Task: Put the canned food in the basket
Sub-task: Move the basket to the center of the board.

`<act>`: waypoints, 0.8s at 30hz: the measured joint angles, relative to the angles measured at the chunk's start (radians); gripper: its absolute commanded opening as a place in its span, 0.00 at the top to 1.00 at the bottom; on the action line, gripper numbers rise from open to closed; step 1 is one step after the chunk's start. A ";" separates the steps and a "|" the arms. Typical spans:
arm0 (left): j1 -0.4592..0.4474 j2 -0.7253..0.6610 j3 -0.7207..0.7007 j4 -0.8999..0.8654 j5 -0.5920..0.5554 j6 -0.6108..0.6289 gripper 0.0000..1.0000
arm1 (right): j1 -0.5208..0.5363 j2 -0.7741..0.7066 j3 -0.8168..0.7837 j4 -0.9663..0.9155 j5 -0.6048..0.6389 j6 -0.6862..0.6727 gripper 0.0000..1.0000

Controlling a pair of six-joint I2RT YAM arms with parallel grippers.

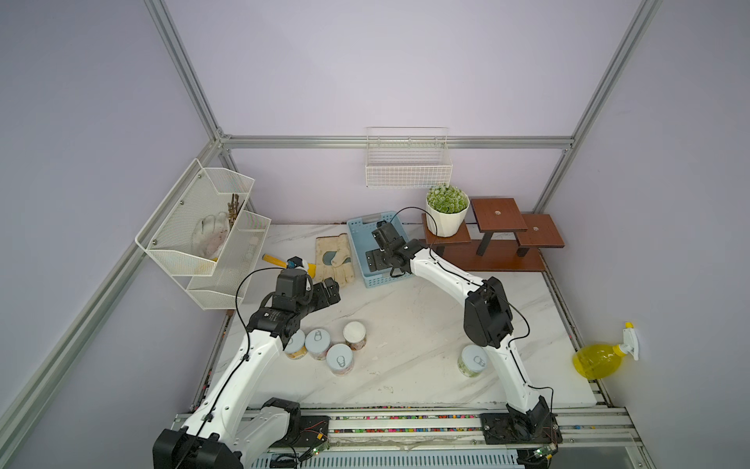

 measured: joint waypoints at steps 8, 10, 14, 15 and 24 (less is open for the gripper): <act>0.000 0.000 0.000 0.003 0.025 0.018 0.00 | -0.004 0.083 0.111 -0.150 -0.002 0.000 0.01; 0.000 0.002 0.000 0.008 0.033 0.018 0.00 | -0.004 0.089 0.111 -0.175 -0.008 0.000 0.01; 0.000 0.013 -0.003 0.023 0.043 0.018 0.00 | -0.004 0.090 0.110 -0.200 -0.021 0.002 0.01; 0.000 0.018 -0.004 0.028 0.047 0.018 0.00 | -0.004 0.088 0.105 -0.200 -0.025 0.003 0.01; 0.000 0.171 -0.005 0.091 0.132 -0.001 0.00 | -0.010 0.039 -0.004 -0.247 -0.063 0.006 0.01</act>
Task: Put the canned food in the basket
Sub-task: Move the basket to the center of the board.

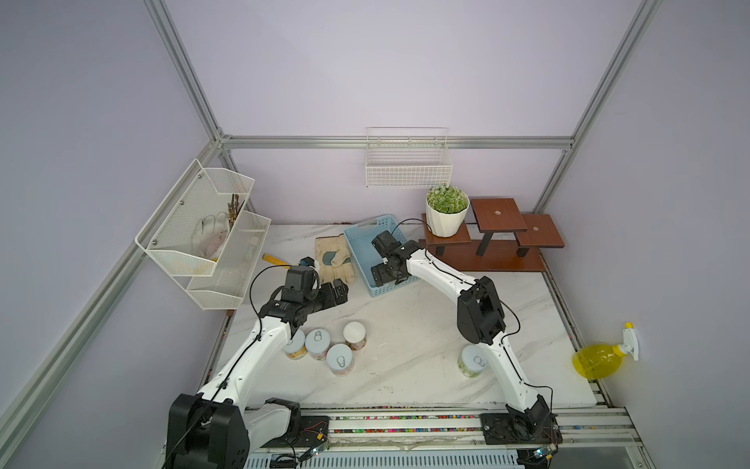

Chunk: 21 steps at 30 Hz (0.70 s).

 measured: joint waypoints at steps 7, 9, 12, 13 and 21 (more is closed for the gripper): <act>-0.015 0.184 0.082 0.070 0.074 -0.036 0.00 | 0.002 -0.128 -0.169 -0.011 -0.027 0.015 0.01; -0.034 0.249 0.134 0.087 0.084 -0.041 0.00 | 0.002 -0.192 -0.253 0.006 -0.035 0.023 0.01; -0.067 0.330 0.198 0.108 0.089 -0.054 0.00 | 0.006 -0.289 -0.387 0.038 -0.055 0.036 0.01; -0.076 0.347 0.212 0.111 0.090 -0.058 0.00 | 0.008 -0.315 -0.425 0.048 -0.060 0.040 0.01; -0.131 0.451 0.269 0.128 0.092 -0.080 0.00 | 0.058 -0.500 -0.708 0.122 -0.080 0.093 0.01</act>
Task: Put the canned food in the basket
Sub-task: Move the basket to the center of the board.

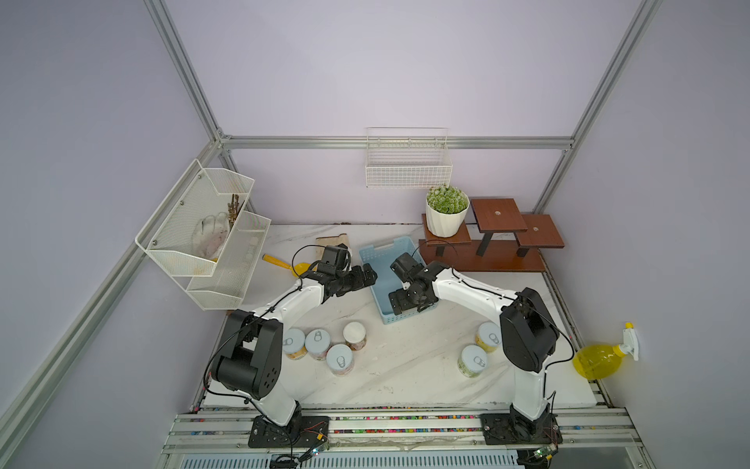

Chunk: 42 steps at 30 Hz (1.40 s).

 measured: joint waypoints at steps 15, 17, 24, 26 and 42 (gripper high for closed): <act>-0.092 0.034 0.000 -0.009 -0.005 0.000 0.02 | -0.118 -0.323 -0.266 0.167 0.060 0.020 0.01; -0.093 0.037 0.000 -0.019 -0.007 0.000 0.05 | -0.163 -0.304 -0.266 0.181 0.052 0.004 0.02; -0.108 0.069 0.023 -0.037 -0.005 0.000 0.19 | -0.241 -0.175 -0.214 0.200 -0.020 -0.048 0.17; -0.119 0.075 0.028 -0.037 -0.002 0.001 0.23 | -0.244 -0.145 -0.199 0.200 -0.048 -0.061 0.26; -0.190 0.071 0.026 -0.098 -0.002 0.003 0.46 | -0.255 -0.188 -0.254 0.182 -0.083 -0.102 0.57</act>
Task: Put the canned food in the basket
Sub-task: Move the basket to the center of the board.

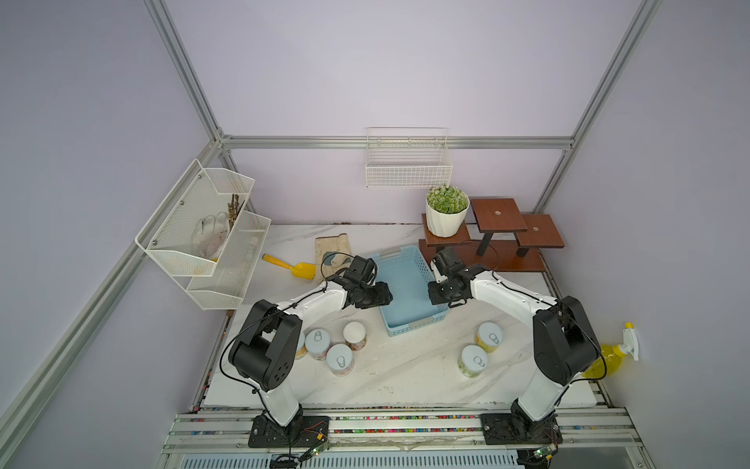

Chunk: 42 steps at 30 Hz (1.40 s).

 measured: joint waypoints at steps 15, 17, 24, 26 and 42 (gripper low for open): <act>-0.138 -0.118 -0.108 -0.077 -0.045 -0.035 0.52 | 0.001 -0.223 -0.193 -0.073 -0.098 0.002 0.58; -0.140 -0.129 -0.117 -0.089 -0.054 -0.036 0.52 | 0.008 -0.258 -0.217 -0.074 -0.132 0.008 0.57; -0.141 -0.184 -0.150 -0.146 -0.078 -0.037 0.53 | 0.106 -0.332 -0.279 -0.101 -0.174 0.056 0.55; -0.146 -0.193 -0.158 -0.164 -0.084 -0.037 0.53 | 0.138 -0.344 -0.300 -0.110 -0.176 0.075 0.55; -0.203 -0.229 -0.146 -0.257 -0.100 -0.044 0.00 | 0.182 -0.433 -0.385 -0.132 -0.135 0.175 0.16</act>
